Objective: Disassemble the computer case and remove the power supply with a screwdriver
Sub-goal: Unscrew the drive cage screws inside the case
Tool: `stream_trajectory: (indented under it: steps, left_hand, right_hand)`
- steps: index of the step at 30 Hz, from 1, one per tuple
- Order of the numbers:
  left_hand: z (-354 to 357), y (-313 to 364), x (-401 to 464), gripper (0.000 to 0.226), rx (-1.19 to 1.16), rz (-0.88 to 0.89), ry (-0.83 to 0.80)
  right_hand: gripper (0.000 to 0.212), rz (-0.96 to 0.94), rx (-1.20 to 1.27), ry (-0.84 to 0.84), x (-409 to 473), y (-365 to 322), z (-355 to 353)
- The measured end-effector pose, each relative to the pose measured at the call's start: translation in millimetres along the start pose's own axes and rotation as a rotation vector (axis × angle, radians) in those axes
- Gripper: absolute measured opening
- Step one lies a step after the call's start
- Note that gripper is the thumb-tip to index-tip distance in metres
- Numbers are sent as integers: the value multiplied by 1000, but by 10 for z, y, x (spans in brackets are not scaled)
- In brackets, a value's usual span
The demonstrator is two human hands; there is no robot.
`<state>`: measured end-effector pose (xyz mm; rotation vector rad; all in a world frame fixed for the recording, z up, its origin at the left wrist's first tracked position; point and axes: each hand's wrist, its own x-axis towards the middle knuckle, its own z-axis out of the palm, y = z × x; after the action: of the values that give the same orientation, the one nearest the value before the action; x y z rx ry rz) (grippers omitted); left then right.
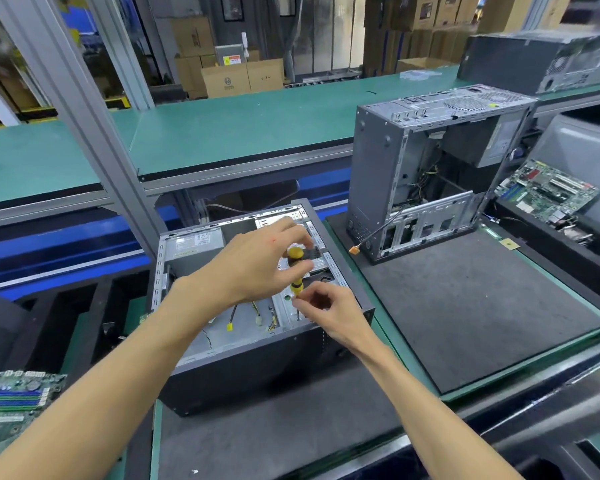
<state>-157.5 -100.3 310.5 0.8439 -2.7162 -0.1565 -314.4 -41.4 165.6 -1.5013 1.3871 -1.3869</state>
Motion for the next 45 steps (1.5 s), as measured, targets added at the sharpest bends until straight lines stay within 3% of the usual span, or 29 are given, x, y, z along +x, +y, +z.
stream_trajectory:
  steps: [2,5,9,11,15,20,26,30,32,36,41,45]
  left_hand:
    - [-16,-29,2,22,-92,58,-49]
    - [18,-31,50,15,-34,-7,-40]
    - [128,41,116,42,196,-128,16]
    - [135,61,113,47,201,-119,53]
    - [58,19,48,23,66,-22,-4]
    - [21,-9,47,18,15,-65,-55]
    - [124,-26,69,55,207,-145,53]
    - [113,-50,25,27,-6,-42,58]
    - [96,-41,23,25,-114,31,19]
    - [87,-29,49,13,-103,-1,32]
    - [164,4,79,39,106,-126,95]
    - [150,6,21,24,-52,-4,60]
  right_hand:
    - [12,1,-13,2,3,15,3]
    - [6,-11,-28,-12,-1,29,13]
    - [13,-15,-24,-28,-10,25,13]
    - [14,-15,-33,-18,-7,27,13]
    - [10,8,-34,10,2,46,8]
    - [8,-12,-35,-18,2,64,14]
    - [16,2,-2,-17,6,42,-6]
    - [15,6,3,-7,0,21,-7]
    - [12,13,-6,-11,0,21,-16]
    - [5,9,-9,-27,-7,14,-21]
    - [12,18,-13,-33,-11,-26,-26]
    - [7,46,-11,-28,-17,-31,-41]
